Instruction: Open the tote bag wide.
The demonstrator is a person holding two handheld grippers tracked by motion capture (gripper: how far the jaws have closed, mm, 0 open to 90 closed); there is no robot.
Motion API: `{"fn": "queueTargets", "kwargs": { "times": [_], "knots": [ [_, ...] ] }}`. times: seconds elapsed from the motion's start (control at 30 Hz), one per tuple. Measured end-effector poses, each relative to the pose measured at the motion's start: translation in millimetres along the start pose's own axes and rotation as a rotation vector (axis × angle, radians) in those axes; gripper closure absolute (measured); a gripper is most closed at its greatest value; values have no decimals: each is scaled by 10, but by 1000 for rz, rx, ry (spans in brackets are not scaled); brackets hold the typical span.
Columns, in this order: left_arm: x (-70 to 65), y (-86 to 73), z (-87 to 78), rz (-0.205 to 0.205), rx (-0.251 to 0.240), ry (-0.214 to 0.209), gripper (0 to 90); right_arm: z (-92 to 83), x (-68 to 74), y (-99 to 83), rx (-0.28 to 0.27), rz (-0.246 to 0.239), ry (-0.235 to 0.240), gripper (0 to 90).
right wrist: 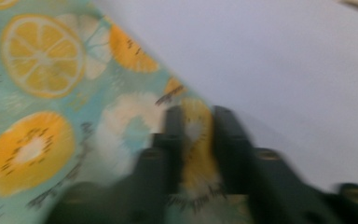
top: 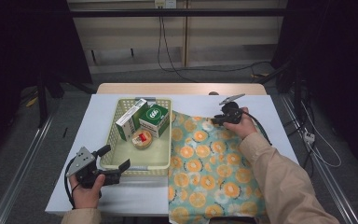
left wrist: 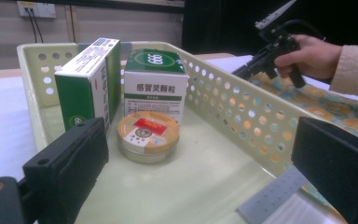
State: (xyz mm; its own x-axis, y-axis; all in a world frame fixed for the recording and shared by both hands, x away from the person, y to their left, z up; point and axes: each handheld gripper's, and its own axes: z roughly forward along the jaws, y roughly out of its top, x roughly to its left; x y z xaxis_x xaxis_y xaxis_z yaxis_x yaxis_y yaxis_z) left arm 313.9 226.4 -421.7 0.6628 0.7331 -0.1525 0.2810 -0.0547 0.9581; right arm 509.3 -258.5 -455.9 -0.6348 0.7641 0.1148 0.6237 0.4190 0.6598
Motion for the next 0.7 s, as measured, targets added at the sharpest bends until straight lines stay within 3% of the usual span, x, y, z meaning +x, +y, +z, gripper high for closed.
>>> {"fn": "queueTargets", "kwargs": {
  "times": [0.07,0.13,0.23,0.3,0.33,0.37,0.43,0.5,0.53,0.63,0.67,0.7],
  "knots": [
    [-4,3,-1,2,-2,2,36,-14,0,-35,-11,26,23,900],
    [-11,10,-3,4,-3,1,36,-17,45,-36,-13,25,-10,900],
    [-15,12,-4,5,-3,2,36,-28,58,-9,-7,20,-19,900],
    [-25,16,-3,5,-3,2,36,-78,13,29,-36,25,-32,900],
    [-28,20,-1,8,-3,2,36,-161,-99,100,-62,44,-68,900],
    [-31,21,1,7,-3,0,36,-161,-99,100,-62,44,-68,900],
    [-28,18,9,8,-1,1,36,-244,-257,179,-99,76,-101,900],
    [-18,14,15,8,4,1,36,-319,-475,299,-126,138,-146,900],
    [-15,12,17,3,1,1,36,-319,-475,299,-126,138,-146,900],
    [-2,11,12,-2,-1,3,36,-337,-668,410,-141,159,-224,900],
    [1,10,9,-2,-3,3,37,-350,-789,425,-166,216,-268,900],
    [4,9,8,-2,-2,2,37,-350,-836,419,-158,234,-293,897]
  ]
}}
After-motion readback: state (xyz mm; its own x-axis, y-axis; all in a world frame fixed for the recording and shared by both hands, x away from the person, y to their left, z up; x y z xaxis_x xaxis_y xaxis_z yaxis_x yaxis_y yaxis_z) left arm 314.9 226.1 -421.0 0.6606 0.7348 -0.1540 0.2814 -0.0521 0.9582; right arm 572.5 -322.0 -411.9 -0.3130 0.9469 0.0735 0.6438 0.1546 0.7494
